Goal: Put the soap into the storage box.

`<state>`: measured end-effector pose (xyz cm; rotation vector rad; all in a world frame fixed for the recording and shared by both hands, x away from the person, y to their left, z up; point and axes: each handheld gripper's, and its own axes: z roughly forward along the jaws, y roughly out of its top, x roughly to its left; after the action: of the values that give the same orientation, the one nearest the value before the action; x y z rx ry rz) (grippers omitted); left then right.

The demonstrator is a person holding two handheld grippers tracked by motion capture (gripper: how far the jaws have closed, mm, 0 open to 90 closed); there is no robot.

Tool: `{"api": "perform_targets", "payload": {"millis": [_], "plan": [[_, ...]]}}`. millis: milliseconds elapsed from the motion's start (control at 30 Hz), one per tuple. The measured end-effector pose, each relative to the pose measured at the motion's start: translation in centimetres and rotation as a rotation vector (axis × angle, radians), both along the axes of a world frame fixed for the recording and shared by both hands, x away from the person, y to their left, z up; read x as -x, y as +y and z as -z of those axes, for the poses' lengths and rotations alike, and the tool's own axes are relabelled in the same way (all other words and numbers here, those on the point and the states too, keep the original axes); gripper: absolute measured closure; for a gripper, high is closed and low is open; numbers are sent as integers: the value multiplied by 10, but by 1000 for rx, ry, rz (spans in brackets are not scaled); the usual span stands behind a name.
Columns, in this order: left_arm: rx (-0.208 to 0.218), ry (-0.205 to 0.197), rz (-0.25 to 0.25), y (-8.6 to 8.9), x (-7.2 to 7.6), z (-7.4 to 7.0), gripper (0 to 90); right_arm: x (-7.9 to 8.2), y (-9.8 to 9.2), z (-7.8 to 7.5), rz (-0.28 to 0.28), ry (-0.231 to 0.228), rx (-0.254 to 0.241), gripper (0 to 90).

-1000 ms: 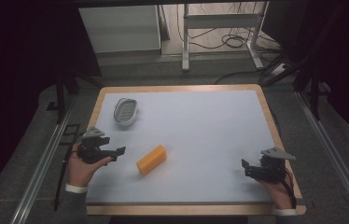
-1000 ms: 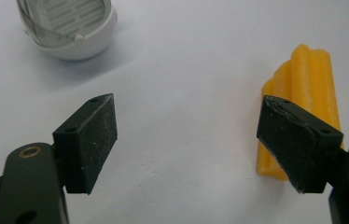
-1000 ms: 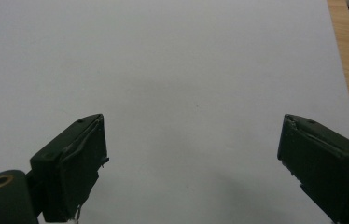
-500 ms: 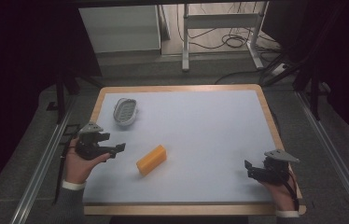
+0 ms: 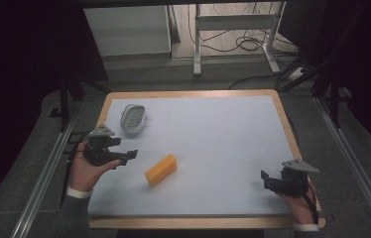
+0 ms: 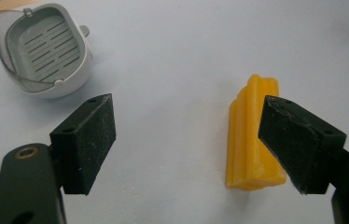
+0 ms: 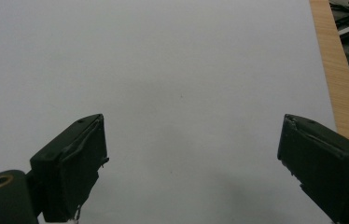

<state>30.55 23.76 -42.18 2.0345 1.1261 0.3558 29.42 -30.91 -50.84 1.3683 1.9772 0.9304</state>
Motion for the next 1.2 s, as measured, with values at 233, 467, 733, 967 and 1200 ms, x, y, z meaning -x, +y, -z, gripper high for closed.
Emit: {"api": "perform_targets", "payload": {"millis": [233,467,733,967,1200], "plan": [[-33,10,44,-20,-5,-6,191,0,0,0,1,1,2,81],[-53,20,88,-39,-9,-4,186,0,0,0,3,1,1,81],[-72,39,125,-51,-12,-3,182,-1,1,2,-2,3,10,81],[-96,49,143,-59,-13,-2,182,-1,1,2,0,2,10,81],[-119,64,178,-75,-16,6,181,-1,2,2,-1,2,11,81]]}}
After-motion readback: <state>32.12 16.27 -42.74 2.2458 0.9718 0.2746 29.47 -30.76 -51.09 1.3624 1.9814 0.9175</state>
